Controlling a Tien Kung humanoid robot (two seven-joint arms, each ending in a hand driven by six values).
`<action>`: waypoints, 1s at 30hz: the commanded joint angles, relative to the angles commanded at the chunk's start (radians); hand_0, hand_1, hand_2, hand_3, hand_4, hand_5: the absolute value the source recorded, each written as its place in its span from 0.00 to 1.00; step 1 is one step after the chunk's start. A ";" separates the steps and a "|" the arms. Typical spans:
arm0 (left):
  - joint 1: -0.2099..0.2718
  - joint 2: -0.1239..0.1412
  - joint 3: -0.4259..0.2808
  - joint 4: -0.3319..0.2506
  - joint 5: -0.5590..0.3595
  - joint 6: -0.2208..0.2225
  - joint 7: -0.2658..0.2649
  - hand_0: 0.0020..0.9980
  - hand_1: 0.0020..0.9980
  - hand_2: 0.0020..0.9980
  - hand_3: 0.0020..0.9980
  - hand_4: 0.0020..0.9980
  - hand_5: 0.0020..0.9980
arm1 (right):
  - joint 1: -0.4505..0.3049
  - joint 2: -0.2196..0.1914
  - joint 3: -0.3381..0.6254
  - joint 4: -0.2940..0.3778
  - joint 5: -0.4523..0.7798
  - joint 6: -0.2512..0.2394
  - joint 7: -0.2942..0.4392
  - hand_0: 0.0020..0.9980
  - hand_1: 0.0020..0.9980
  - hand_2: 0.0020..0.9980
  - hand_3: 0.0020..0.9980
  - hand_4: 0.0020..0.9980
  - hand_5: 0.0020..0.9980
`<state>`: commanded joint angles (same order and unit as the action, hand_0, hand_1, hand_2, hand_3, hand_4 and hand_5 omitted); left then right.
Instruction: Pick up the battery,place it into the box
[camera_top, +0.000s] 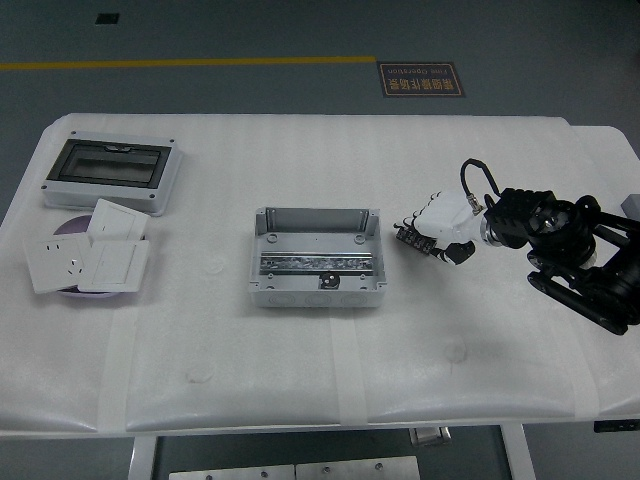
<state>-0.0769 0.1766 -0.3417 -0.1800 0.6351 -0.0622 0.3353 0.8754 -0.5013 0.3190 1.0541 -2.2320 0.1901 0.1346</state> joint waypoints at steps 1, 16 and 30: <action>0.000 0.000 0.000 0.000 0.000 0.000 0.000 0.68 0.68 0.58 0.64 0.63 0.33 | 0.000 0.000 -0.001 0.001 0.003 -0.002 -0.001 0.85 0.73 0.84 0.96 0.47 0.05; 0.004 0.000 -0.033 0.000 0.036 0.002 0.004 0.68 0.68 0.58 0.64 0.62 0.33 | 0.028 -0.018 -0.010 0.010 0.026 -0.012 -0.010 0.84 0.72 0.83 0.95 0.45 0.07; 0.011 -0.002 -0.042 0.000 0.046 -0.001 0.009 0.68 0.68 0.58 0.64 0.62 0.33 | 0.047 -0.034 -0.035 0.014 0.085 -0.022 -0.032 0.83 0.72 0.82 0.94 0.44 0.08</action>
<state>-0.0657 0.1748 -0.3837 -0.1800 0.6810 -0.0628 0.3439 0.9220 -0.5354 0.2835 1.0678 -2.1470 0.1683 0.1026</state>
